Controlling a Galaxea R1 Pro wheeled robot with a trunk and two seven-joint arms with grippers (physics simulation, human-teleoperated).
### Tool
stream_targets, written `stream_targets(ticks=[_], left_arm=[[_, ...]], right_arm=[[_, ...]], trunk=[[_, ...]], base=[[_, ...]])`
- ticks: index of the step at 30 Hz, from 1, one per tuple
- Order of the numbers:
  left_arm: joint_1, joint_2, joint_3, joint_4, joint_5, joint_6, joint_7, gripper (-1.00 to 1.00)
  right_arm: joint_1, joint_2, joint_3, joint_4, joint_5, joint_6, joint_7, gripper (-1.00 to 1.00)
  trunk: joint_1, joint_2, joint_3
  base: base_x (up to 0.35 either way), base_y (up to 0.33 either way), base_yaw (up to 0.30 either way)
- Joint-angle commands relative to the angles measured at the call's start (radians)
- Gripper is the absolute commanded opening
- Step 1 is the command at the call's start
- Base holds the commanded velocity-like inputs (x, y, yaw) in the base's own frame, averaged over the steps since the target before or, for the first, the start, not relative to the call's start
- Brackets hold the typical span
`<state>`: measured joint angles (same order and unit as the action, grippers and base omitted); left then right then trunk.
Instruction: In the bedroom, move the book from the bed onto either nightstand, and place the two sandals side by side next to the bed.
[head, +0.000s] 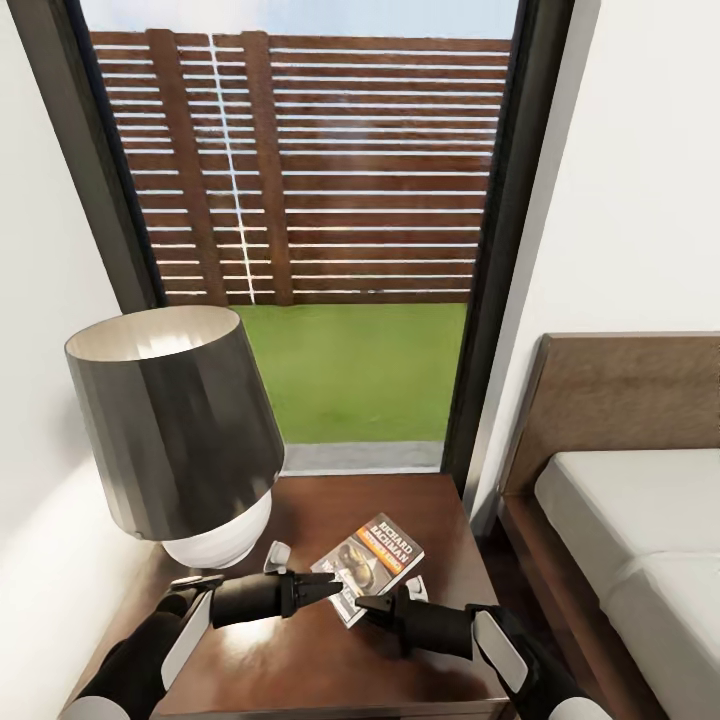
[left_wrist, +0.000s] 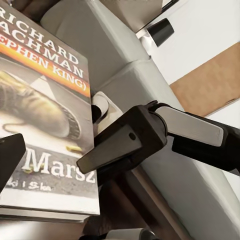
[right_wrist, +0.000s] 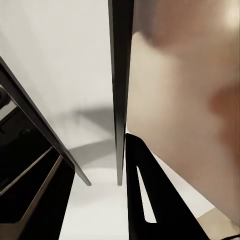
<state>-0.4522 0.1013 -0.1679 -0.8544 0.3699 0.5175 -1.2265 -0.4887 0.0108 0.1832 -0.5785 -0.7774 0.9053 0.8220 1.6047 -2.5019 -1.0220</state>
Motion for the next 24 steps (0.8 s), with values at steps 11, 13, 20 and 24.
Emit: stream_targets(ticks=[11,13,20,24], left_arm=[[-0.001,0.001,-0.004,0.0,0.009,0.01,0.001,1.0],[-0.001,0.001,-0.004,0.0,0.009,0.01,0.001,1.0],[-0.001,0.001,-0.003,0.0,0.009,0.01,0.001,1.0],[0.0,0.001,-0.003,0.0,0.009,0.01,0.001,1.0]], right_arm=[[-0.001,-0.001,0.0,0.005,-0.001,0.003,-0.043,-1.0],[-0.001,-0.001,-0.001,0.004,-0.004,0.003,-0.105,-1.0],[-0.001,-0.002,-0.001,0.003,-0.006,0.004,-0.164,-1.0],[-0.001,-0.002,-0.002,0.003,-0.006,0.003,-0.165,-1.0]], trunk=[[0.0,0.0,-0.001],[0.0,0.0,-0.001],[0.0,0.0,-0.001],[0.0,0.0,-0.001]], base=[[0.0,0.0,0.0],[0.0,0.0,0.0],[0.0,0.0,0.0],[0.0,0.0,0.0]])
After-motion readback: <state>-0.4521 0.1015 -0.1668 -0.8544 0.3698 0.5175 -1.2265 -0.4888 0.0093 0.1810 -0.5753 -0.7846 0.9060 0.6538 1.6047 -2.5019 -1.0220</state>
